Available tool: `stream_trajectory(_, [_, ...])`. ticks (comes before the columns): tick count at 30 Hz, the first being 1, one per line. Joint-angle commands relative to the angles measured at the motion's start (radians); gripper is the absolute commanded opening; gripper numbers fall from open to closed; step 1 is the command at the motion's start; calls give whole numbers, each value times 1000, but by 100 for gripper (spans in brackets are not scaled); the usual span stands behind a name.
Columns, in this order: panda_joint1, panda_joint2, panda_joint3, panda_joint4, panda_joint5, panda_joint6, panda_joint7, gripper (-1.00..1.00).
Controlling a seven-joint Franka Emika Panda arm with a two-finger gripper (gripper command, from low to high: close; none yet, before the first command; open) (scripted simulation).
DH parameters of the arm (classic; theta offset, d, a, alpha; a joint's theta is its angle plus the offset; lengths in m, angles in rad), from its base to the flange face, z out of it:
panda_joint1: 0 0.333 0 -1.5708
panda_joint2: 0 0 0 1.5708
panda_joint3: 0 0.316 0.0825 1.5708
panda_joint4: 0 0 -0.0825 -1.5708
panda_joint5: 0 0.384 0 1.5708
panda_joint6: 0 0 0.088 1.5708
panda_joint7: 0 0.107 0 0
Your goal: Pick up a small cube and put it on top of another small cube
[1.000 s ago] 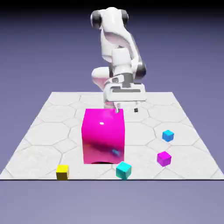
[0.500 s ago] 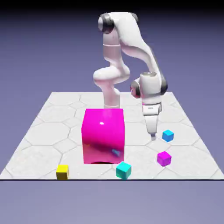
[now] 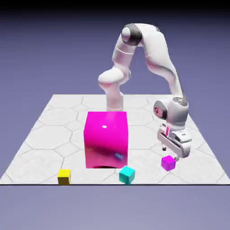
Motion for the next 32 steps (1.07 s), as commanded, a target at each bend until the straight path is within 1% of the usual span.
stream_trajectory(1, [-17, 36, 19, 8, 17, 29, -12, 0])
stream_trajectory(2, [-17, 37, 20, 8, 17, 30, -12, 0])
stream_trajectory(3, [-17, 37, 20, 8, 17, 30, -12, -100])
stream_trajectory(4, [-17, 37, 20, 8, 17, 30, -12, -100])
stream_trajectory(9, [66, -144, -76, -30, -66, -114, 47, -100])
stream_trajectory(20, [270, -542, 132, -393, -323, -109, -119, -100])
stream_trajectory(22, [276, -553, 137, -403, -330, -109, -123, -100])
stream_trajectory(29, [264, -318, 140, -389, -329, 114, -120, -100])
stream_trajectory(30, [264, -318, 140, -389, -329, 114, -120, 100])
stream_trajectory(32, [266, -354, 140, -391, -329, 79, -121, 100])
